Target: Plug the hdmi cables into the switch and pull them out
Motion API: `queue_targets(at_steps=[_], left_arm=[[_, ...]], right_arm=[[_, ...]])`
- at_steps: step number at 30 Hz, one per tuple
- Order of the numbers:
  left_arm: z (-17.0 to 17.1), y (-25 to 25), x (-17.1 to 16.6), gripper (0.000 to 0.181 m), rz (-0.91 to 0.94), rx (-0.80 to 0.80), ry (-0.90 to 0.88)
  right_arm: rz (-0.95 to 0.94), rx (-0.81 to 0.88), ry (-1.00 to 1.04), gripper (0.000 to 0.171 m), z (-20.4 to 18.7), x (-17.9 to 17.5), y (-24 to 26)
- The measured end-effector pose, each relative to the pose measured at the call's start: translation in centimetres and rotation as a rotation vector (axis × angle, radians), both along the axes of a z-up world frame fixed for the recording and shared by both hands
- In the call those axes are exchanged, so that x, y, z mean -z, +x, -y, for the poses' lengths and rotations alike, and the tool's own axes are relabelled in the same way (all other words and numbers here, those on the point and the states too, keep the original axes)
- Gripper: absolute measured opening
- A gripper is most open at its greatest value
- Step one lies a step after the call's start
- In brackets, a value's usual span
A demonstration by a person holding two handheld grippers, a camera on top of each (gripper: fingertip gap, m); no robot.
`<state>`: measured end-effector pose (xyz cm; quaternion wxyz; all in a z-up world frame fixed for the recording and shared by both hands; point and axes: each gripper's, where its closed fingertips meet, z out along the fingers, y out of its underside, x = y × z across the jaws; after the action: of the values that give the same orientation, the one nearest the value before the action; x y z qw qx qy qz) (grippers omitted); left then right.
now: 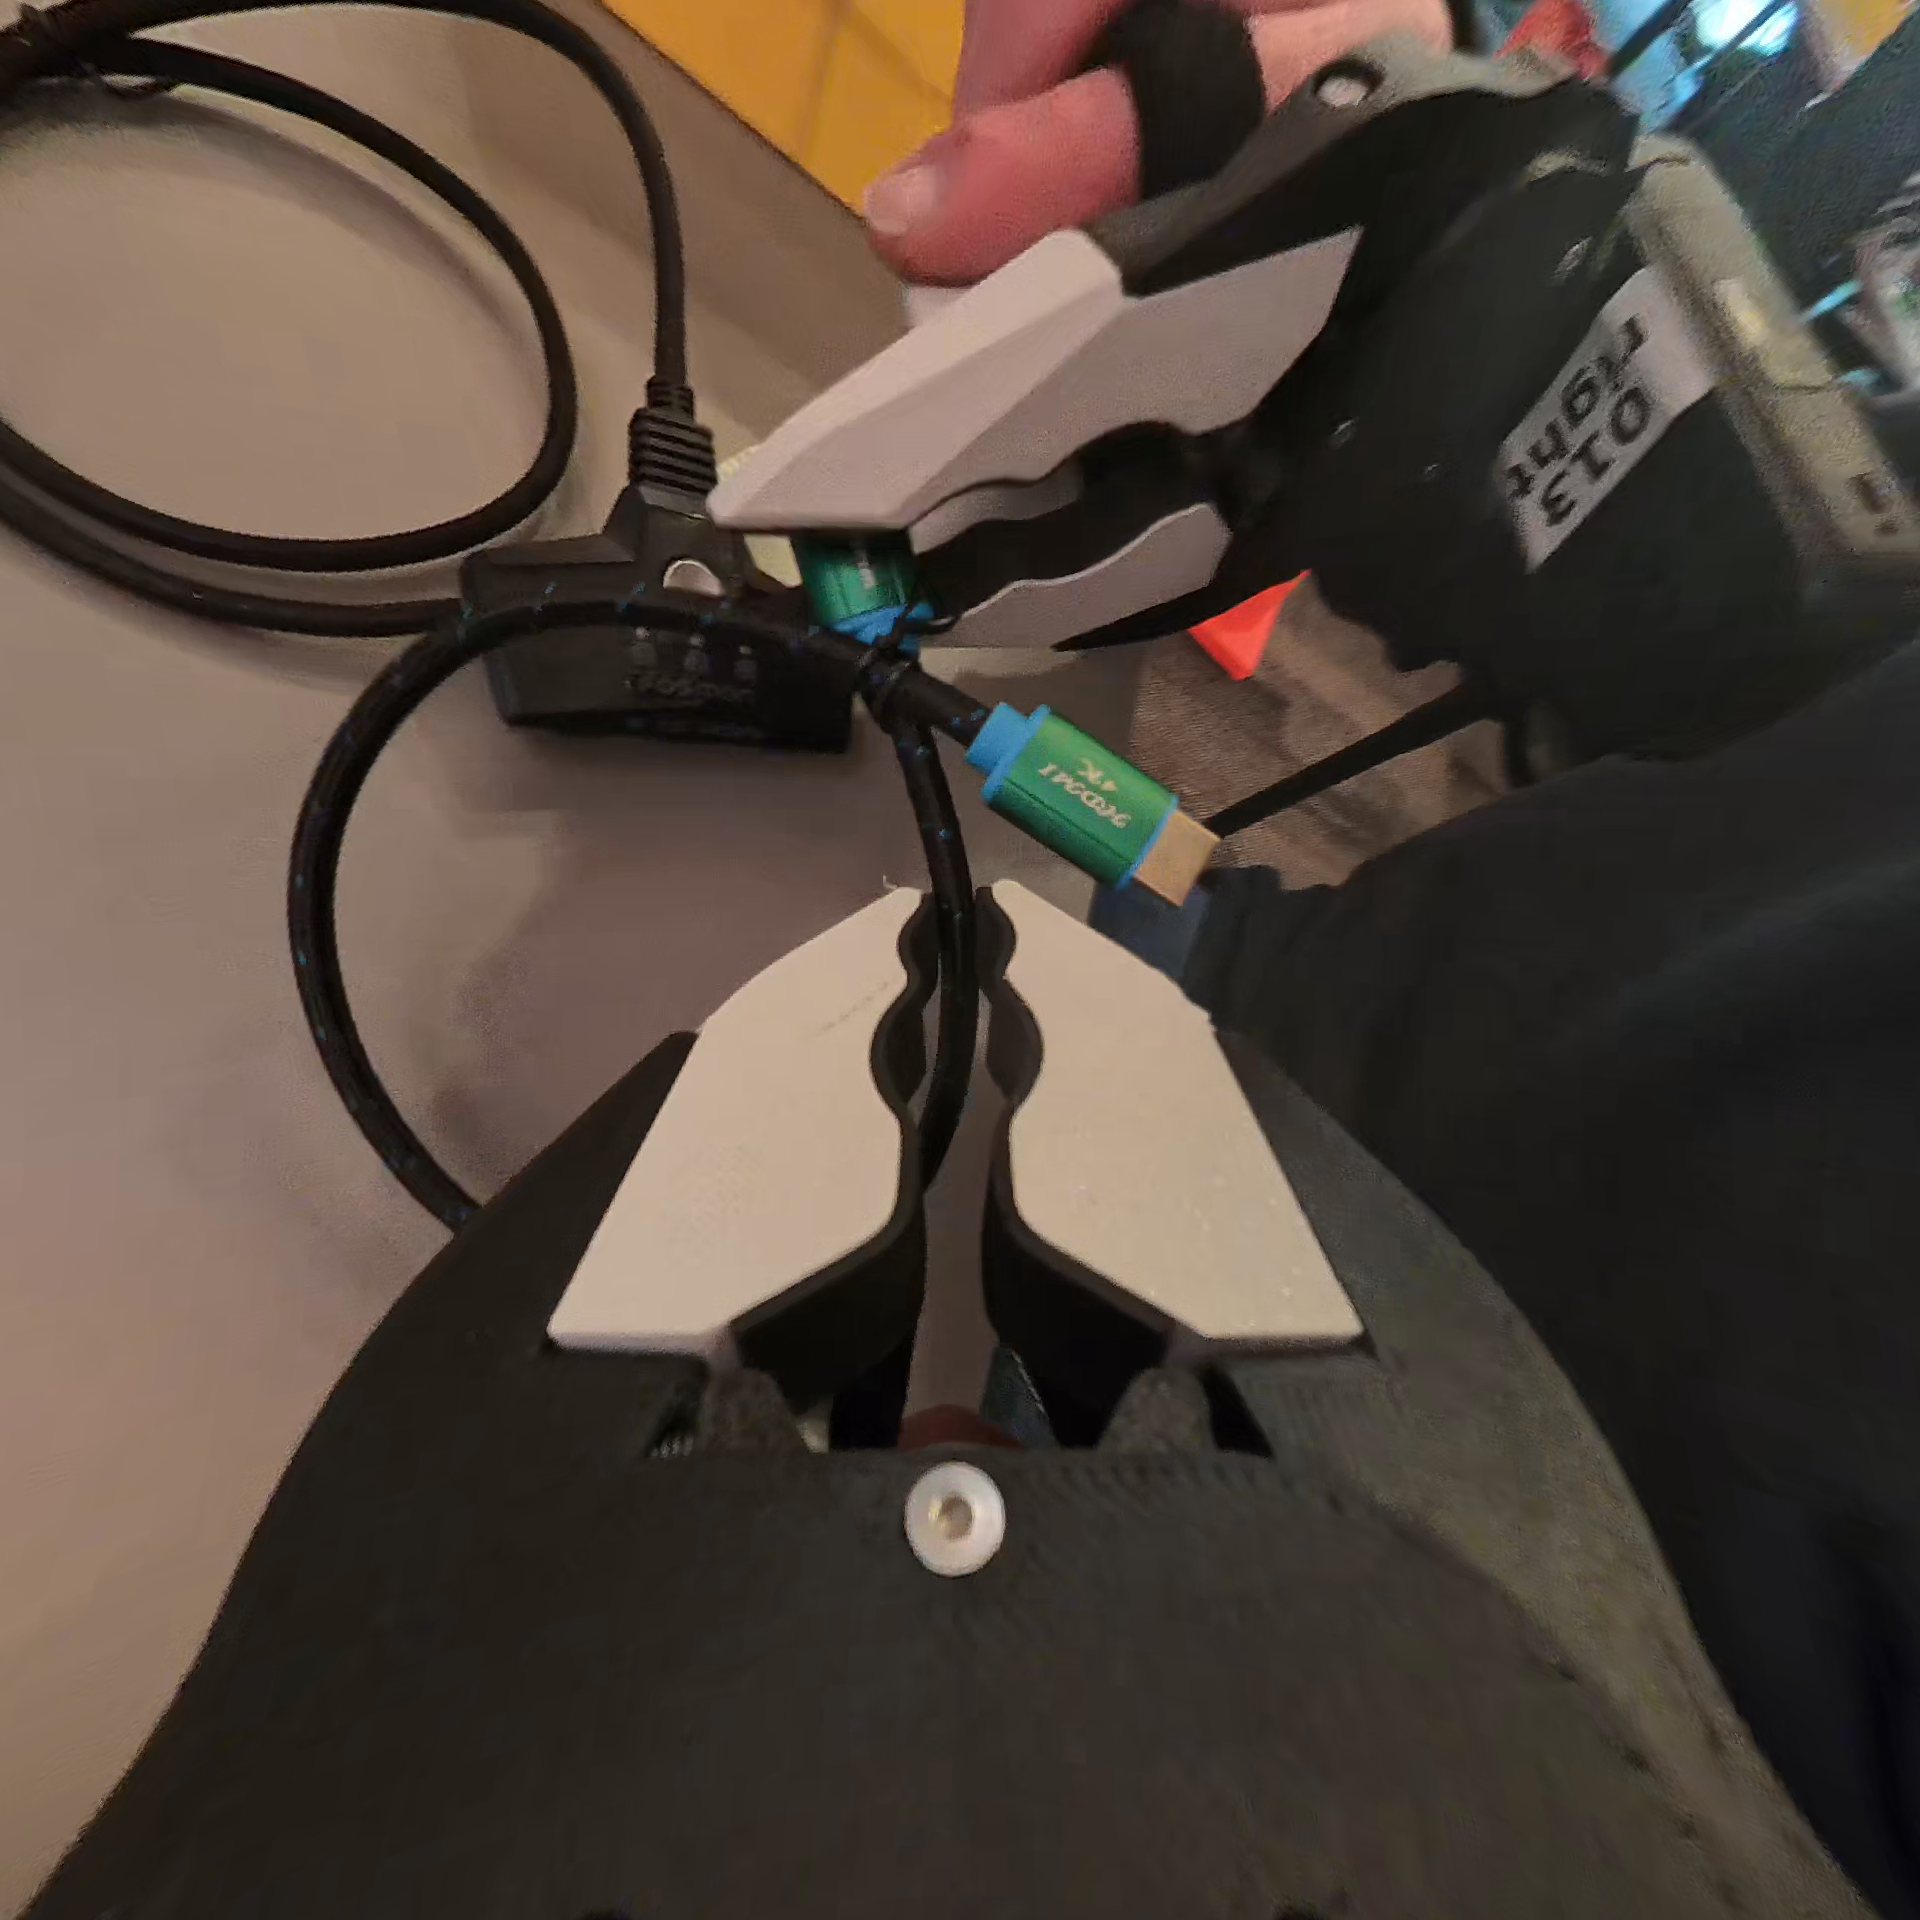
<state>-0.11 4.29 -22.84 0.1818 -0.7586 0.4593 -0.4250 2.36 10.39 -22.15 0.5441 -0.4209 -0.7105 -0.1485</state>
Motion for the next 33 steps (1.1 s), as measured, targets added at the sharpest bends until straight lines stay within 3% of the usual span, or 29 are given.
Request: queue_targets(at_steps=[5,7,14,19,22,25,29,33], left_arm=[[-1.2,-0.6,-1.8,0.008,0.069,-0.038,0.038],[-2.2,-1.2,-2.4,0.027,0.032,-0.062,0.148],[-3.1,-1.4,-7.8,0.052,-0.076,-0.045,0.791],[-2.9,0.3,-6.9,0.075,-0.297,0.053,1.108],[-2.8,1.3,-4.6,0.071,-0.394,0.126,1.150],[-4.0,0.7,-2.2,0.054,-0.523,0.155,1.181],[-3.7,1.0,-1.0,0.018,-0.477,0.167,1.132],[-3.8,0.8,-0.8,0.013,-0.465,0.150,1.089]], right_arm=[[-0.032,0.022,-0.306,0.009,0.4,0.6,0.1],[-0.086,0.046,-0.534,0.009,0.9,0.9,0.1],[-0.231,0.044,-1.077,0.009,1.6,0.4,-0.6],[-0.276,-0.023,-1.376,0.009,2.8,0.2,-1.4],[-0.324,-0.090,-1.506,0.009,3.3,-0.5,-1.7],[-0.354,-0.169,-1.609,0.009,4.0,-1.4,-1.6],[-0.373,-0.196,-1.652,0.009,4.1,-1.4,-1.7],[-0.421,-0.215,-1.668,0.008,3.8,-1.4,-1.8]])
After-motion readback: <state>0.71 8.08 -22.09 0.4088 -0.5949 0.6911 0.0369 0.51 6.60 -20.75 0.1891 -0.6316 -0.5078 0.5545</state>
